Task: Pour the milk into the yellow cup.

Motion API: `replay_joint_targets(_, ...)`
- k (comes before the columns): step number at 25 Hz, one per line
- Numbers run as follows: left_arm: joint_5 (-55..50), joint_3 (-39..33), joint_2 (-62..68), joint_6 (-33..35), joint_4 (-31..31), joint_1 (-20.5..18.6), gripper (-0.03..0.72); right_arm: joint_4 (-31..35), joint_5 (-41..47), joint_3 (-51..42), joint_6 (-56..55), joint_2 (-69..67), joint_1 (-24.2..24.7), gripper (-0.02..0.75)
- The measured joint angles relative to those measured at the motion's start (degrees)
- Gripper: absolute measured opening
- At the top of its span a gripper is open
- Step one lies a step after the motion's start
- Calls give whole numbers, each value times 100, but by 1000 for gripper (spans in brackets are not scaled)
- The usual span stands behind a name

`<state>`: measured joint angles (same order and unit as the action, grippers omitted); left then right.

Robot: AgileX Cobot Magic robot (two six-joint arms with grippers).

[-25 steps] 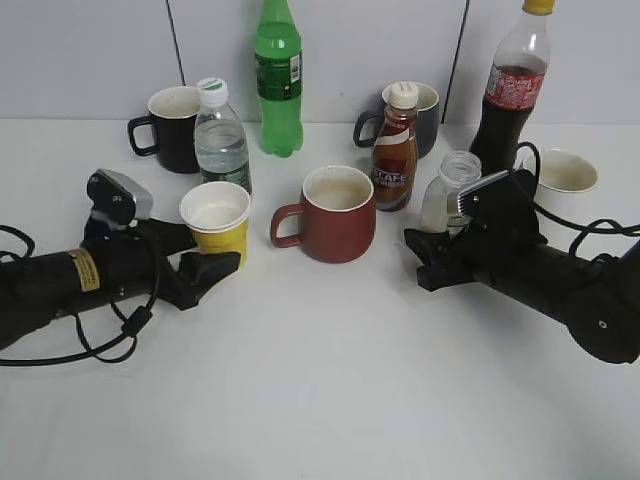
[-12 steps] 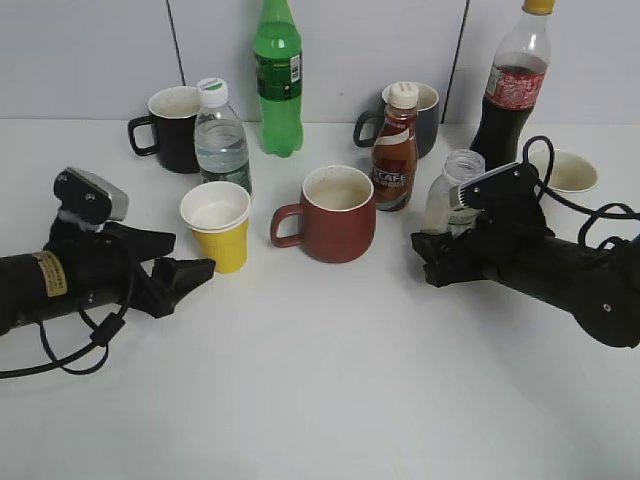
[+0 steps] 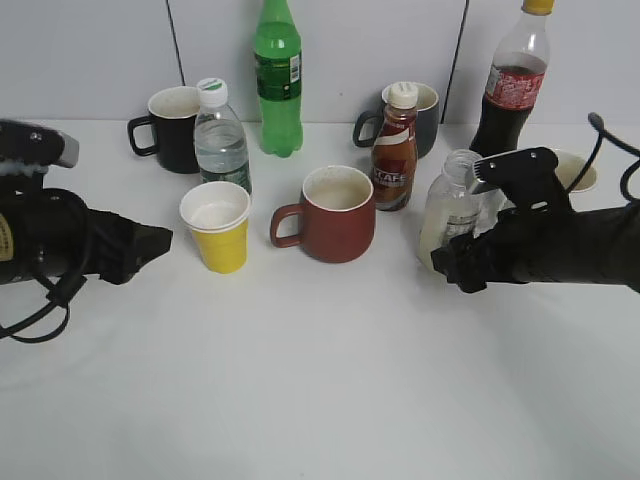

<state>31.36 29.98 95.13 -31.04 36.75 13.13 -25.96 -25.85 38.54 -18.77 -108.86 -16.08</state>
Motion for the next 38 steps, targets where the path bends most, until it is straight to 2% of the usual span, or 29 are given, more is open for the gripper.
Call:
replay_joint_targets(4, -1327, -3, -774, -160, -353, 366, 588, -1022, 1288, 7, -1392, 696, -114, 554)
replay_joint_targets(9, -3136, -3, -1940, -199, -1262, 858, 585, -1151, 3011, 20, -1802, 1762, -551, 550)
replay_joint_targets(11, -3701, -5, -2310, -204, -1421, 988, 578, -1077, 3552, 20, -1785, 2218, -829, 540)
replay_joint_targets(12, -4150, -5, -2669, -211, -1473, 1103, 566, -929, 3828, 20, -1676, 2397, -968, 533)
replay_joint_targets(14, -4150, -5, -2669, -211, -1473, 1103, 566, -290, 4292, 20, -1134, 2811, -1188, 525)
replay_joint_targets(15, -5316, 98, -3384, -217, -1537, 1307, 533, 105, 4537, 20, -676, 3016, -1282, 522)
replay_joint_targets(18, -6428, 348, -4125, -217, -1664, 1454, 503, 1526, 5341, 20, 611, 3595, -1417, 521)
replay_joint_targets(21, -7775, 666, -5301, -72, -1918, 1517, 486, 2355, 6287, 20, 1168, 4233, -1433, 521)
replay_joint_targets(25, -9077, 732, -6260, 983, -2587, 1522, 483, 2596, 7520, 25, 1540, 5281, -1433, 521)
replay_joint_targets(26, -9077, 732, -6260, 983, -2587, 1522, 483, 2596, 7784, 25, 1619, 5543, -1433, 521)
replay_joint_targets(27, -9707, 732, -6756, 1339, -3017, 1528, 482, 2596, 7955, 25, 1686, 5858, -1433, 521)
replay_joint_targets(28, -9877, 732, -6957, 1435, -3141, 1528, 481, 2596, 8119, 20, 1734, 6184, -1433, 521)
replay_joint_targets(33, -10093, 551, -7936, 1716, -3312, 1534, 482, 2842, 8659, -178, 2224, 7770, -1433, 521)
replay_joint_targets(38, -10141, 375, -8990, 2180, -3324, 1538, 482, 3067, 8759, -677, 2501, 9265, -1433, 521)
